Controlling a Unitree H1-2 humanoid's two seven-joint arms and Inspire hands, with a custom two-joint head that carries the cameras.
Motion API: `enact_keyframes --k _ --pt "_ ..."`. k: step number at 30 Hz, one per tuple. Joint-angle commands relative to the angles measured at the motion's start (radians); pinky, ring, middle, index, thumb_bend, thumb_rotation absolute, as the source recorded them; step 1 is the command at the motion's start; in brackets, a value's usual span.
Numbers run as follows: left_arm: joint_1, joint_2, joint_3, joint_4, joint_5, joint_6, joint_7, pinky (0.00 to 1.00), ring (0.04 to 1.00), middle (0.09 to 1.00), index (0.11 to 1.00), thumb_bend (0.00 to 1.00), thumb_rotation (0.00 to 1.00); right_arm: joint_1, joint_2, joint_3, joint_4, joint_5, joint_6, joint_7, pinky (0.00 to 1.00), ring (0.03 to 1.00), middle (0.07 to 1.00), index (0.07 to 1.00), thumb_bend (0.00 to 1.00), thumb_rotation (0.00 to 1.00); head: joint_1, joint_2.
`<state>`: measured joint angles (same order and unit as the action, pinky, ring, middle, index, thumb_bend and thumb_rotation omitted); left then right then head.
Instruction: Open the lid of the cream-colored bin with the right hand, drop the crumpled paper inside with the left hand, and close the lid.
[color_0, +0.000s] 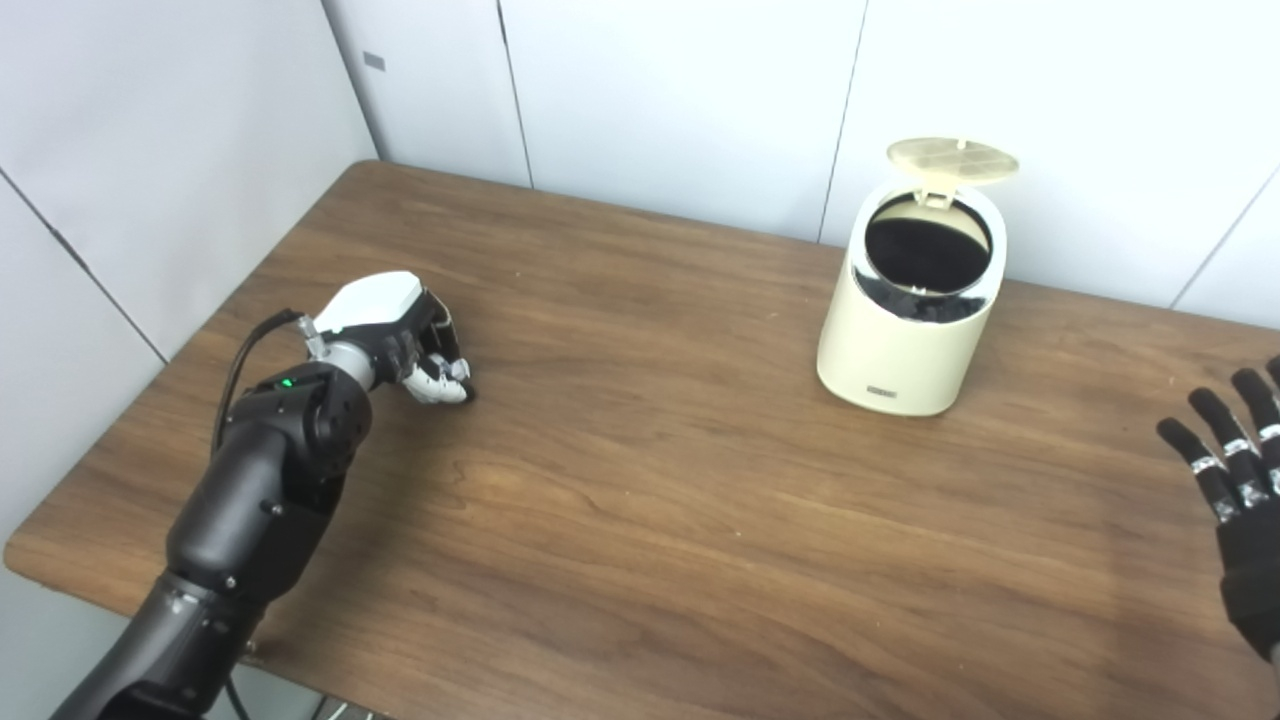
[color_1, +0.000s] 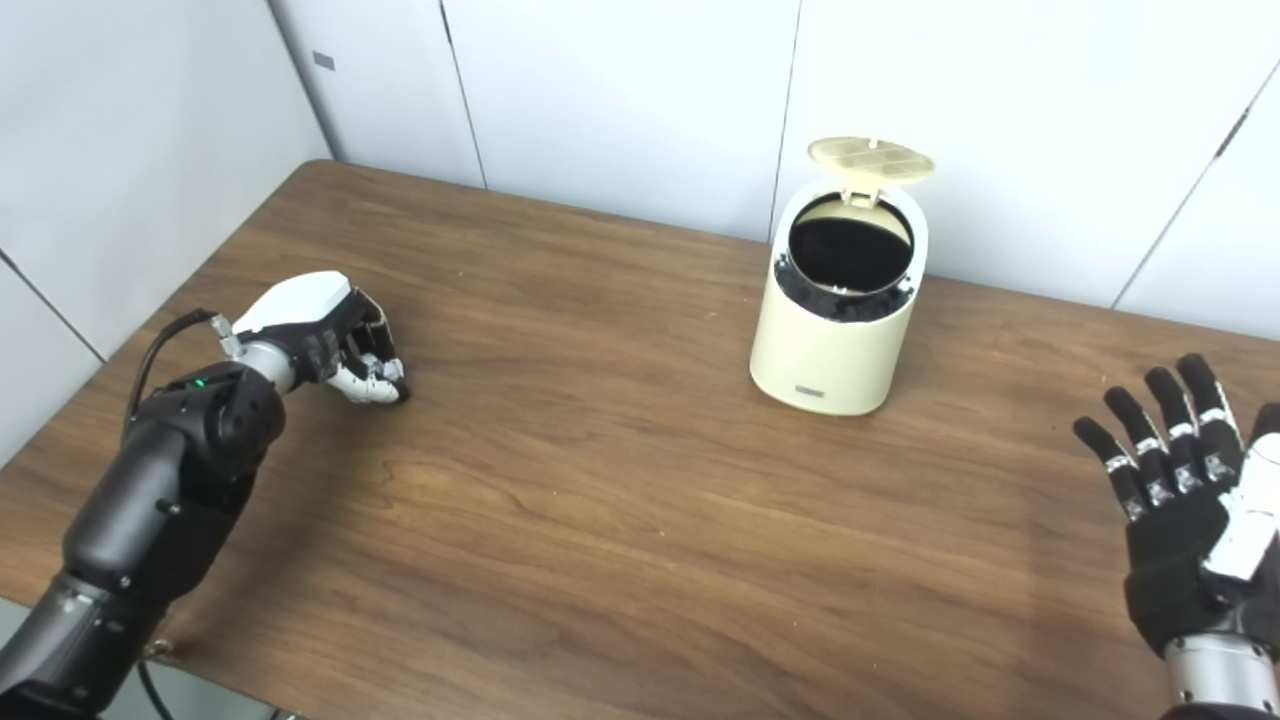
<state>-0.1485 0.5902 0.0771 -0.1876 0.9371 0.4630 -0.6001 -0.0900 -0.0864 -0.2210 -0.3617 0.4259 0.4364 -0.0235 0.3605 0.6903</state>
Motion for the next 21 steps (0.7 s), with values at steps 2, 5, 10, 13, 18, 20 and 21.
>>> enact_keyframes --k 2,5,10,13,18,20,21 --pt "-0.026 0.018 0.021 -0.038 0.045 0.007 -0.017 0.45 0.479 0.537 0.450 0.50 0.00 -0.025 -0.005 -0.005 -0.018 0.013 -0.014 0.008 0.77 0.867 0.934 0.908 0.49 0.97 0.001 0.001" --pt "-0.027 0.014 0.026 -0.068 0.045 0.006 -0.036 0.45 0.482 0.537 0.450 0.50 0.00 -0.025 -0.012 -0.003 0.001 0.012 -0.032 0.020 0.79 0.875 0.937 0.903 0.51 0.97 -0.004 0.002" --pt "-0.037 0.011 0.031 -0.123 0.005 0.005 -0.030 0.46 0.483 0.536 0.453 0.50 0.00 -0.027 -0.012 -0.001 0.017 -0.002 -0.043 0.022 0.76 0.852 0.919 0.892 0.52 0.98 -0.016 0.001" --pt "-0.046 0.012 0.029 -0.158 -0.027 -0.002 -0.012 0.46 0.463 0.525 0.456 0.50 0.00 -0.026 -0.009 -0.001 0.019 -0.002 -0.040 0.021 0.77 0.856 0.919 0.895 0.52 0.99 -0.021 -0.001" --pt "-0.074 0.005 0.010 -0.217 -0.031 -0.001 -0.001 0.49 0.460 0.516 0.459 0.50 0.00 -0.024 -0.006 -0.007 0.025 0.015 -0.037 0.024 0.78 0.866 0.928 0.899 0.52 0.98 -0.030 0.002" --pt "-0.100 -0.001 -0.008 -0.239 -0.017 0.001 -0.011 0.47 0.445 0.512 0.463 0.50 0.00 -0.023 -0.007 -0.008 0.030 0.018 -0.038 0.028 0.80 0.878 0.937 0.911 0.52 0.99 -0.034 0.001" --pt "-0.112 -0.005 -0.015 -0.249 -0.021 0.001 -0.013 0.46 0.436 0.508 0.466 0.50 0.00 -0.023 -0.008 -0.008 0.033 0.017 -0.039 0.029 0.81 0.885 0.940 0.921 0.51 0.99 -0.034 0.001"
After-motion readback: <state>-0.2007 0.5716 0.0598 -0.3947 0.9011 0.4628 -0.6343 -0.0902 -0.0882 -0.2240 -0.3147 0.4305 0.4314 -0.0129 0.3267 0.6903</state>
